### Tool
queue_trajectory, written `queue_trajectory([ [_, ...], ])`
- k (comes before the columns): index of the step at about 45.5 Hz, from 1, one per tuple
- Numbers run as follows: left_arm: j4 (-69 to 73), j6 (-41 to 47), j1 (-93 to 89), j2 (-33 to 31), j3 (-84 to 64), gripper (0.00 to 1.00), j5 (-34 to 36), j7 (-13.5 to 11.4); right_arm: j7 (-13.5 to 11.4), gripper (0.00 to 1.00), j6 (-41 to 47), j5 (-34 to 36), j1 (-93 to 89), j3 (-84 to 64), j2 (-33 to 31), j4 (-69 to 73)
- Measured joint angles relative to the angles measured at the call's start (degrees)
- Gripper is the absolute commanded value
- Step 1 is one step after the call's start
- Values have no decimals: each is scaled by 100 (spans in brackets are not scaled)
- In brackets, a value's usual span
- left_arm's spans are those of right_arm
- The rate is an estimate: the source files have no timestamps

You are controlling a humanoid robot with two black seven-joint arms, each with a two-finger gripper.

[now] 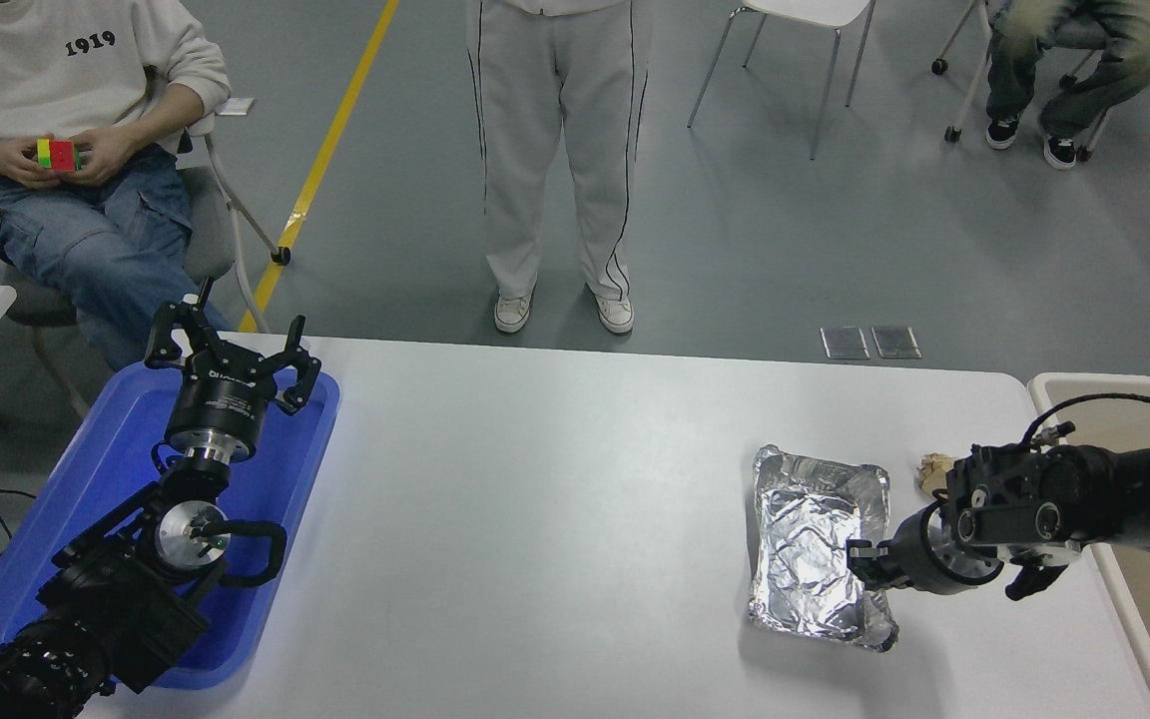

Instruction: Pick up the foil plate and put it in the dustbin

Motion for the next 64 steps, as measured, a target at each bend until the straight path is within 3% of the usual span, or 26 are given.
queue_trajectory([
  [14,0,0,2,0,0,100,0,0,7,0,92,18,56,8,-83,78],
  [23,-1,0,2,0,0,100,0,1,15,0,632,-40,409,-43,-317,275],
  [34,-1,0,3,0,0,100,1,1,18,0,1442,-211,1296,-272,-636,670],
  [64,0,0,2,0,0,100,0,1,27,0,2453,-284,3832,-1060,-1273,2052],
])
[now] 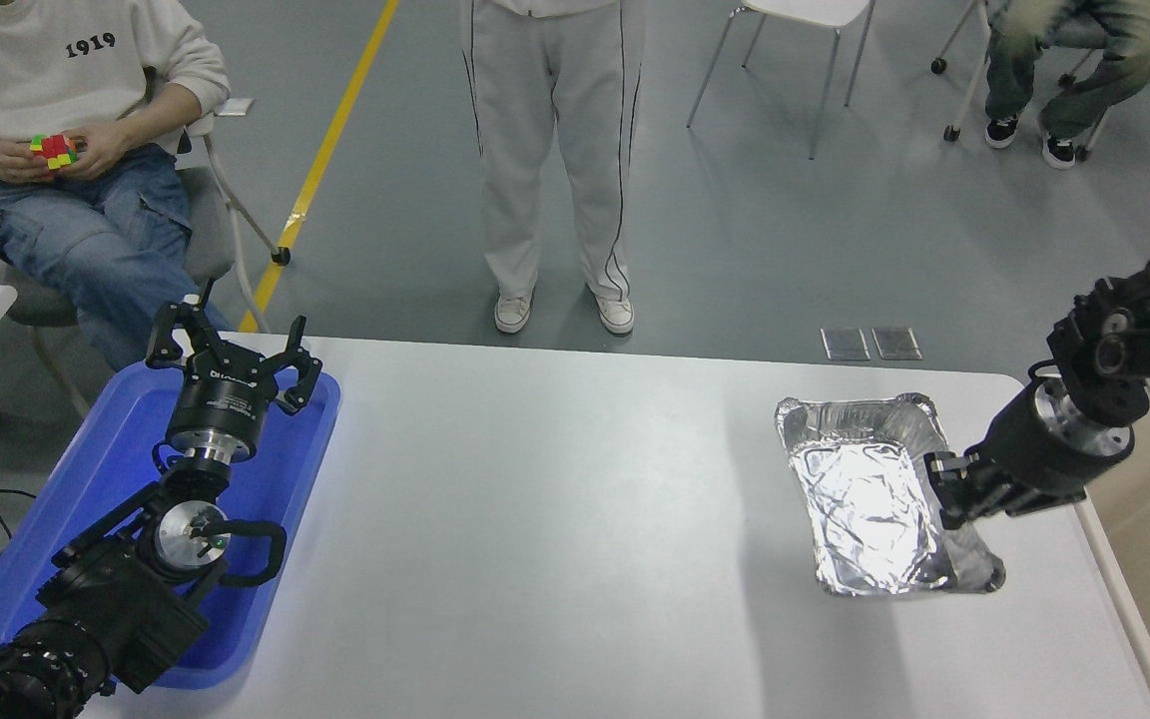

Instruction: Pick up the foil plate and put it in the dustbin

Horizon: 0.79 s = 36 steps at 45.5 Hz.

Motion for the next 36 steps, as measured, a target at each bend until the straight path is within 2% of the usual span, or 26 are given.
queue_trajectory([
  [17,0,0,1,0,0,100,1,0,1,0,651,12,1224,-415,-184,355],
  [36,0,0,0,0,0,100,0,0,13,0,834,51,2194,-785,-208,439],
])
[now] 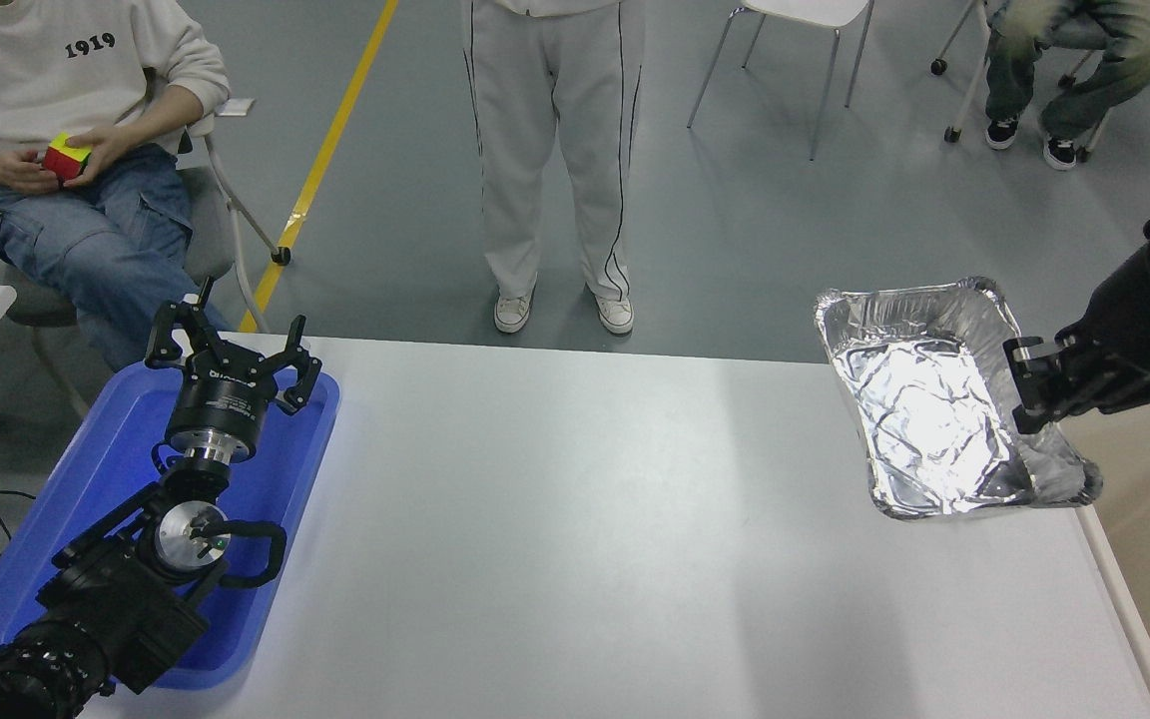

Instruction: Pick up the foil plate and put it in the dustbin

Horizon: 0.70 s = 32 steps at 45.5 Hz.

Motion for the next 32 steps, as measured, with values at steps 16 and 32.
queue_trajectory([
  [16,0,0,0,0,0,100,0,0,4,0,23,10,262,-170,-86,7],
  [32,0,0,0,0,0,100,0,0,-18,0,28,-87,259,-745,-597,-76],
])
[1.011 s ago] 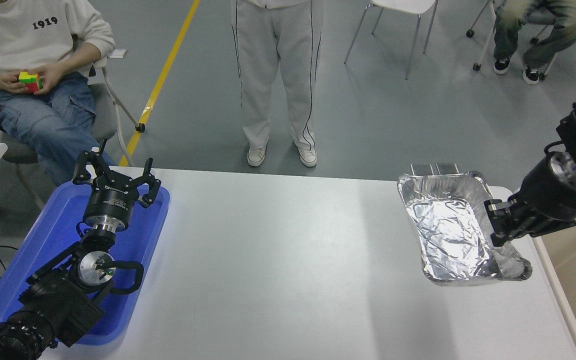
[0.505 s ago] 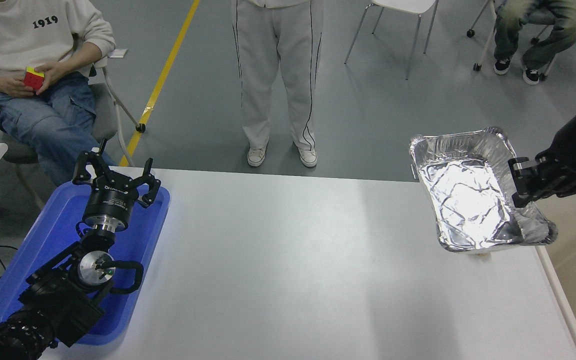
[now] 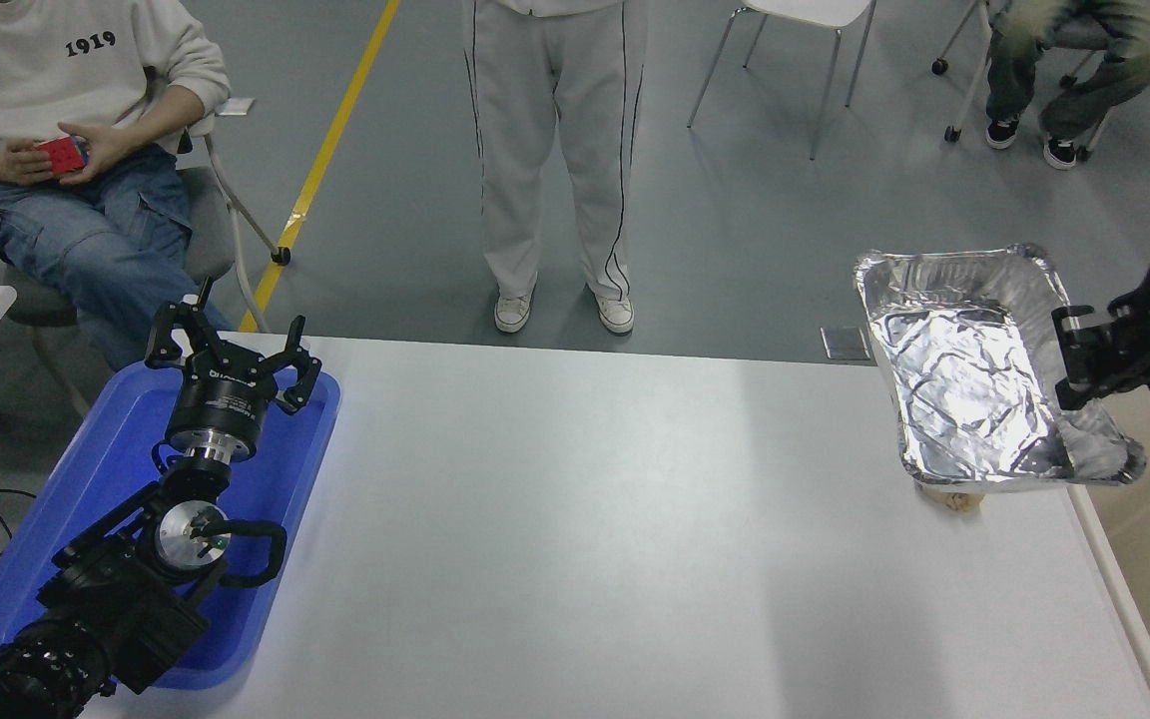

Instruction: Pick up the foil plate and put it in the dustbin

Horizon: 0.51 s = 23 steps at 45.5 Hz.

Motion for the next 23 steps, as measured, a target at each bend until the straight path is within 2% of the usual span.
queue_trajectory([
  [23,0,0,0,-1,0,100,0,-1,-18,0,2,-639,-188,-454,-1477,-513],
])
